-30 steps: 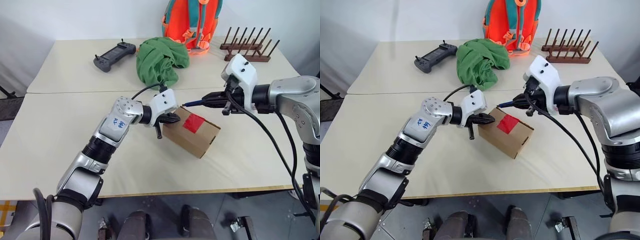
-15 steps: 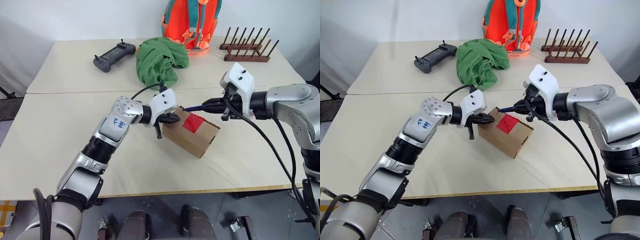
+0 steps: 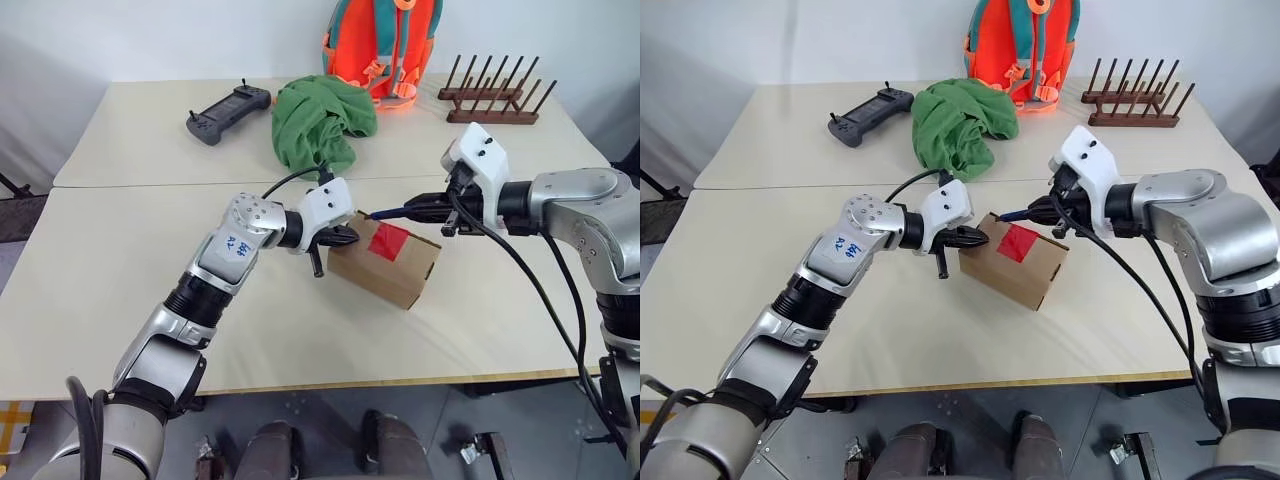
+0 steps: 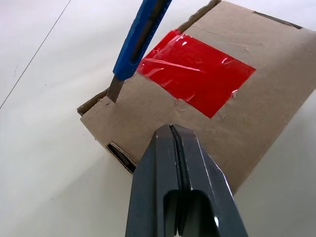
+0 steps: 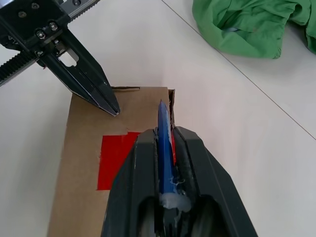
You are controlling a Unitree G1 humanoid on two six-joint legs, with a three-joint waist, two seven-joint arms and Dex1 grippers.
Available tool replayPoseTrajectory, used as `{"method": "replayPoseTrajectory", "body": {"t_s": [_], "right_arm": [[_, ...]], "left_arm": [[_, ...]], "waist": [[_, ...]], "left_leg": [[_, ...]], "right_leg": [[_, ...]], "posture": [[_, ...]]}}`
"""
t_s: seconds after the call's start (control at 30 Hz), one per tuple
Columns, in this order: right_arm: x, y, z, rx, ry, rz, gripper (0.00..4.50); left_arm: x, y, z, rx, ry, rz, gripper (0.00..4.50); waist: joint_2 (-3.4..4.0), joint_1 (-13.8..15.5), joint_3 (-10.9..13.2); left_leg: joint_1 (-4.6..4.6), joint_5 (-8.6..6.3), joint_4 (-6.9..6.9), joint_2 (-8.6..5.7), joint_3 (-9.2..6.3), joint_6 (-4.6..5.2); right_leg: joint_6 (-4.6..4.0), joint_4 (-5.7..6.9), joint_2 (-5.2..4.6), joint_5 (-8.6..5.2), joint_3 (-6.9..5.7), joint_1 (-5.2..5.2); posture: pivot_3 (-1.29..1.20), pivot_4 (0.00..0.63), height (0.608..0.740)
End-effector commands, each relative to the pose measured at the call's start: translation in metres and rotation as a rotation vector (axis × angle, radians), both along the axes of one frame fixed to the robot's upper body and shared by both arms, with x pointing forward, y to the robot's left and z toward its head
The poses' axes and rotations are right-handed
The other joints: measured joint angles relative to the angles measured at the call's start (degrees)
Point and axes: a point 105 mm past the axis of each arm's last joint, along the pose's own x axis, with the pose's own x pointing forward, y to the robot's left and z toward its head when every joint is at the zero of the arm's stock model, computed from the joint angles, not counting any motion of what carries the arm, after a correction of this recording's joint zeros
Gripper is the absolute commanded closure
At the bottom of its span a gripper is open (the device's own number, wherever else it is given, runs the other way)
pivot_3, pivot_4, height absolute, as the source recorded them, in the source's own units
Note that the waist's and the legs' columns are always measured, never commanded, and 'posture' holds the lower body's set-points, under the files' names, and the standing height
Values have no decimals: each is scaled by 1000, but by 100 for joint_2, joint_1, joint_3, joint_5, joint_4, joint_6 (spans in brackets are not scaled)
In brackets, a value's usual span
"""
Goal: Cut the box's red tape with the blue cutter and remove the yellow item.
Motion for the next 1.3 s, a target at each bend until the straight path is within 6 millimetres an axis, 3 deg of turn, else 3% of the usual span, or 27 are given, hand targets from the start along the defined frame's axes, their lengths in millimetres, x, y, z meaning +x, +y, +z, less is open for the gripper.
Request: {"method": "replayPoseTrajectory", "body": {"t_s": [0.03, 0.5, 0.8, 1.03, 1.3], "right_arm": [[2, 1, 25, 43, -83, -14, 4333], [3, -7, -7, 13, -2, -28, 4333], [1, -13, -15, -22, 15, -35, 4333], [-9, -19, -8, -93, 13, -5, 4333], [-15, -28, -20, -193, 78, 11, 4333]], "left_arm": [[-1, 3, -5, 17, 1, 11, 4500], [1, 4, -4, 24, -7, 8, 4500], [2, 4, -3, 26, -11, 11, 4500], [2, 5, -6, 31, -5, 14, 4500], [2, 4, -6, 31, -5, 17, 4500]], "waist": [[0, -2, 0], [0, 4, 0], [0, 12, 0], [0, 17, 0], [0, 25, 0]], "left_leg": [[0, 0, 0, 0, 0, 0], [-1, 0, -5, -1, -4, 0], [2, 0, -5, 0, -6, 0], [2, 0, -5, 0, -14, 0], [5, 0, -4, 0, -19, 0]], "right_leg": [[0, 0, 0, 0, 0, 0], [0, -6, 0, 0, -5, 3], [0, -6, 0, 0, -7, 6], [0, -14, 0, 0, -13, 13], [0, -19, 0, 0, -15, 22]], "posture": [[0, 150, 740], [0, 150, 740], [0, 150, 740], [0, 150, 740], [0, 150, 740]]}}
